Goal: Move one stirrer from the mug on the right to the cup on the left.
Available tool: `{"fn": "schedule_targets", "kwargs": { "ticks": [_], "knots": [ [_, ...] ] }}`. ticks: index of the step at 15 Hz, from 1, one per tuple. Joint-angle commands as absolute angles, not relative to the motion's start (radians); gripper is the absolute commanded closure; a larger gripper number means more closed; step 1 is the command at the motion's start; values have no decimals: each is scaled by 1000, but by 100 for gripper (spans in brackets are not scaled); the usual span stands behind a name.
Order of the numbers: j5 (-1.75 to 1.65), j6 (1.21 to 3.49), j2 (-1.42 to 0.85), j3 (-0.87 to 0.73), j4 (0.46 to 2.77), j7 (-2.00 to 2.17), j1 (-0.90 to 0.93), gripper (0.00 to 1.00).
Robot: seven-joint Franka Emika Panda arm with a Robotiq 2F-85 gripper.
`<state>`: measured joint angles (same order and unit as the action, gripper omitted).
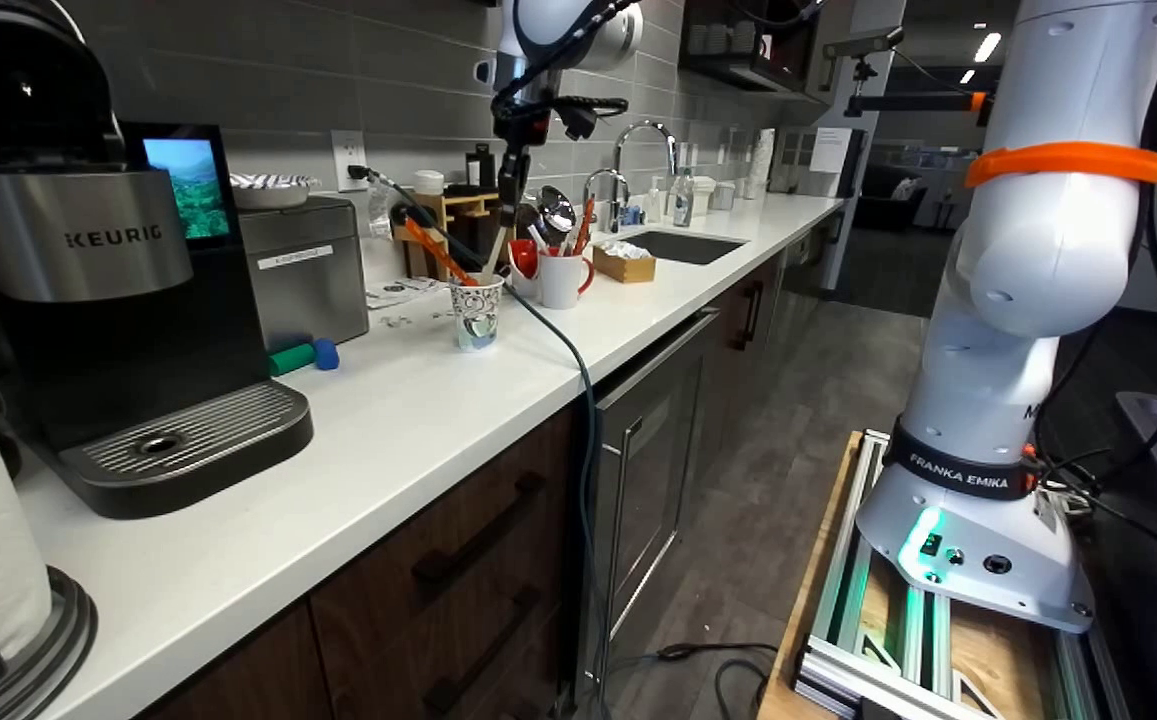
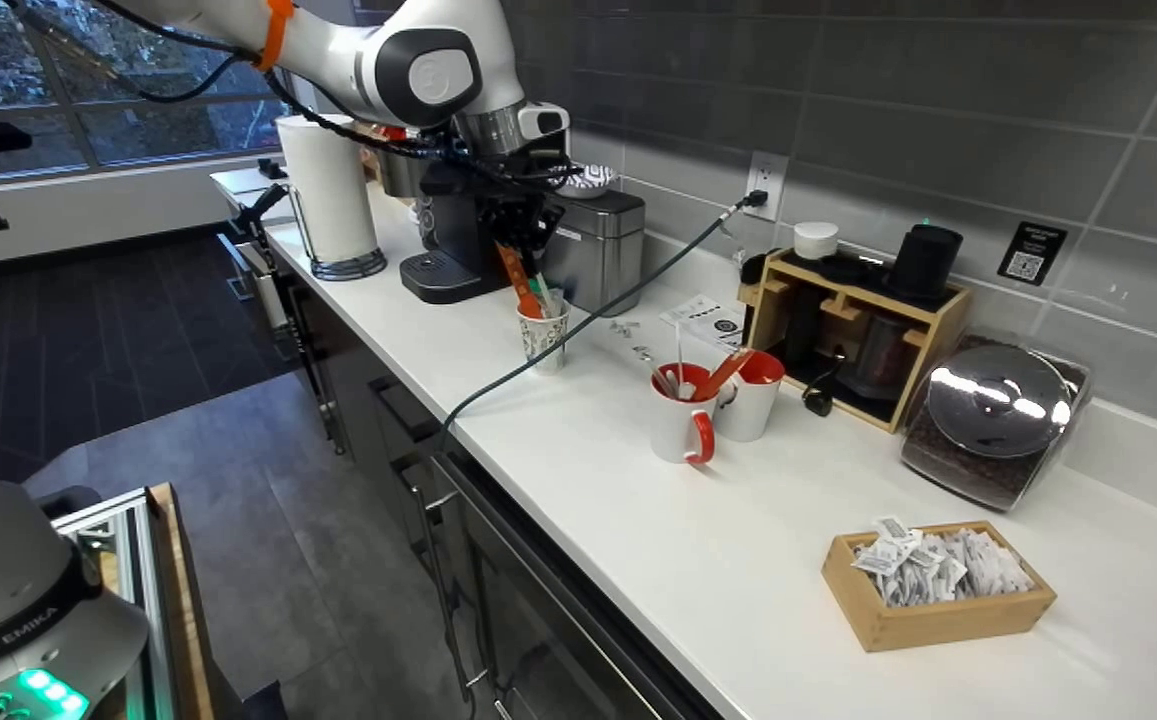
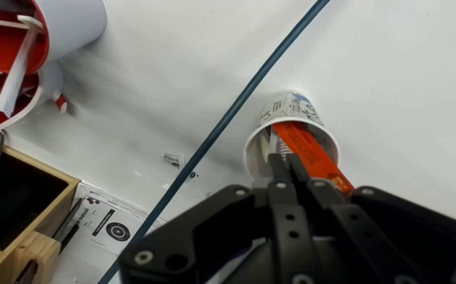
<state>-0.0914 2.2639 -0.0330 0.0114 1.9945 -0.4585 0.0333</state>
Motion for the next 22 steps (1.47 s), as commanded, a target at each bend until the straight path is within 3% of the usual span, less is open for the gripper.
{"fn": "schedule_targets", "kwargs": {
  "ticks": [1,8,15,22],
  "knots": [
    [-139,2219,-85,35,1963,-431,44,99],
    [-235,2203,-178,54,1910,-348,57,99],
    [-197,2021,-188,68,1848,-385,58,99],
    [-157,2099,-181,69,1842,-379,46,99]
  ]
}}
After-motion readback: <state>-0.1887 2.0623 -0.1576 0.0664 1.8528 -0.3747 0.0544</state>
